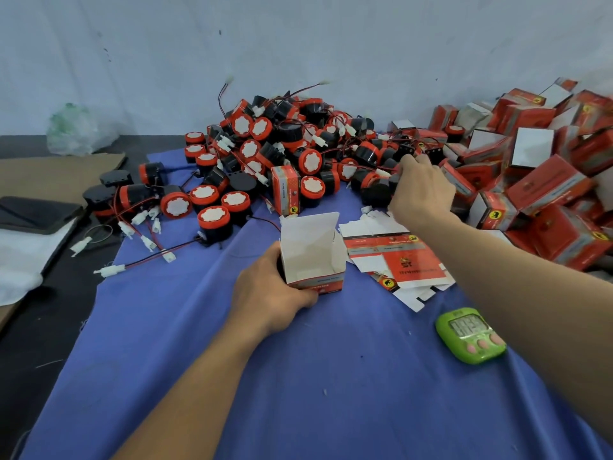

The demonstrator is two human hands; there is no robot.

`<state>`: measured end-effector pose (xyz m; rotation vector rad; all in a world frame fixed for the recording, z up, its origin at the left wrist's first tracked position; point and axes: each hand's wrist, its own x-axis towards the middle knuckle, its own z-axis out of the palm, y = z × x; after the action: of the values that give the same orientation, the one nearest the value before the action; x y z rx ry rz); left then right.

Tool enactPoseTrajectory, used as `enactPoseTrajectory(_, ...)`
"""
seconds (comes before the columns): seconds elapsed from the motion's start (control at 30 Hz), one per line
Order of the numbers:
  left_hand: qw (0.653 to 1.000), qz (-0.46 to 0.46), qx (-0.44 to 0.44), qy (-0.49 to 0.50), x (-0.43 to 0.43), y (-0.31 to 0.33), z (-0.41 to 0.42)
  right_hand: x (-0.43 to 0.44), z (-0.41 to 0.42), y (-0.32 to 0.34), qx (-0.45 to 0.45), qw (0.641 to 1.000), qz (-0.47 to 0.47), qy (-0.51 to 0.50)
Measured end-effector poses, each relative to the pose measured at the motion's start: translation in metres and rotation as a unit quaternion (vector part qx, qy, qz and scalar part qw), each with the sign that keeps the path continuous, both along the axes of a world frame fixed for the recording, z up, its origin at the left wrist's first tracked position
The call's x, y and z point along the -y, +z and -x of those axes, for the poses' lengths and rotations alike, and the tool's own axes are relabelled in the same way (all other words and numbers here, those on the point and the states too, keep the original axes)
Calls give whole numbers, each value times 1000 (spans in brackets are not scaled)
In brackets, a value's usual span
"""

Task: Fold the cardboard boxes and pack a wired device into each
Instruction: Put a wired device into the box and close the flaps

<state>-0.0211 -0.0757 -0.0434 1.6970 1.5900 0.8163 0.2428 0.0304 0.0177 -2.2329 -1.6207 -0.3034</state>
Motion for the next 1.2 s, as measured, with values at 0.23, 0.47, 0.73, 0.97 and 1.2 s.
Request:
enactPoseTrajectory(0.23,1000,0,2,-1,1,-3,1,2,-5,2,178,980,83,30)
enactPoseTrajectory(0.47,1000,-1,7,-7,0,-4,0,5,-8,5,127,991,8,30)
enactPoseTrajectory(0.73,1000,-9,-5,-7,0,1,-3,92,43,32,-194,945,-221,140)
enactPoseTrajectory(0.97,999,-46,-6,14,6,-2,-6,168,54,70,44,969,-142,200)
enactPoseTrajectory(1.2,998,-58,-1,19,8,-1,-8,173,91,44,98,907,228,340)
